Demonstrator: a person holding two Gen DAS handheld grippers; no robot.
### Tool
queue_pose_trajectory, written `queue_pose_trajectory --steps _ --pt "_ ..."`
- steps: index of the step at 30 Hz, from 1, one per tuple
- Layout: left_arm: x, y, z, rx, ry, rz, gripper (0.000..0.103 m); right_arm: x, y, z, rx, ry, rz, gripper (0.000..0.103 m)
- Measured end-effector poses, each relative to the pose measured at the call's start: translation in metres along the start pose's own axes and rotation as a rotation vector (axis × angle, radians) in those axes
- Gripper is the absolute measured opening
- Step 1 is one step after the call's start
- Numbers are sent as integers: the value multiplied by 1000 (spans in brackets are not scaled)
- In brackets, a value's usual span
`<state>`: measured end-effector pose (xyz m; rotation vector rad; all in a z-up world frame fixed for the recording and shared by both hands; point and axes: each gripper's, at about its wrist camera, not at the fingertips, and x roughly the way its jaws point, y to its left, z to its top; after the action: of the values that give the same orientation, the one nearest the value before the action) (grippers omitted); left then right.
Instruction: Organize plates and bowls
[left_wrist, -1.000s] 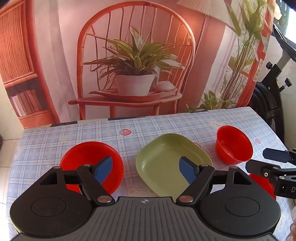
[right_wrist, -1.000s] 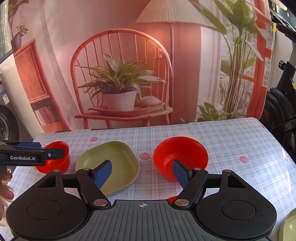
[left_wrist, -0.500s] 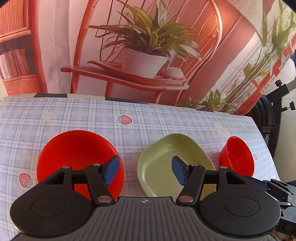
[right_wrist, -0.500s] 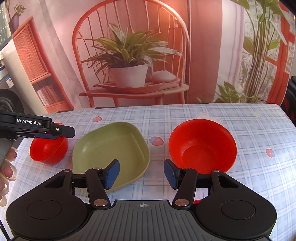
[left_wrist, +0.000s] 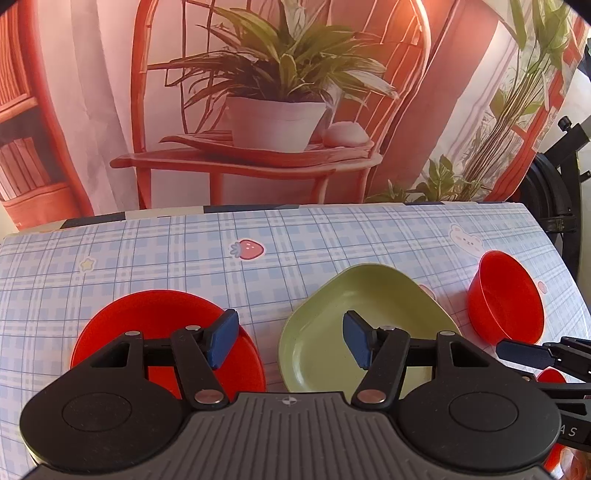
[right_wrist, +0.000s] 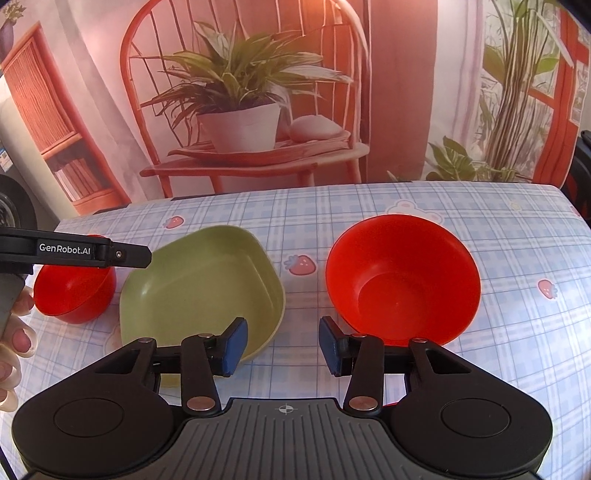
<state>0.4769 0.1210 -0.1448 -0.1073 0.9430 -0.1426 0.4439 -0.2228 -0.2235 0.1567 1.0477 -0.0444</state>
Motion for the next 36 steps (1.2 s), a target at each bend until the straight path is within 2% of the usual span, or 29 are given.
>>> queue_pose_trajectory --steps 5,8,12,15,20,25,28,31,36 --pt "-13 -3 5 1 -52 -71 64 6 -2 1 6 12 19 40" --pt "-6 0 6 -40 -31 -91 64 9 -2 2 11 18 27 40" --pt "8 2 2 -44 13 -53 62 13 -4 1 35 31 42 38" --pt "15 3 -1 -42 29 -54 60 16 -4 1 46 46 63 35" --pt "21 -7 -4 23 40 -39 60 21 -6 0 64 58 75 34" --pt "27 -13 -9 64 62 -19 48 23 -7 0 72 59 67 28" --pt "28 -9 -12 54 64 -17 28 24 -9 0 74 54 54 25" --pt "27 -5 -13 45 59 -20 23 25 -9 1 70 56 35 13" --pt "23 -9 -18 61 48 -8 21 26 -11 0 78 51 31 11"
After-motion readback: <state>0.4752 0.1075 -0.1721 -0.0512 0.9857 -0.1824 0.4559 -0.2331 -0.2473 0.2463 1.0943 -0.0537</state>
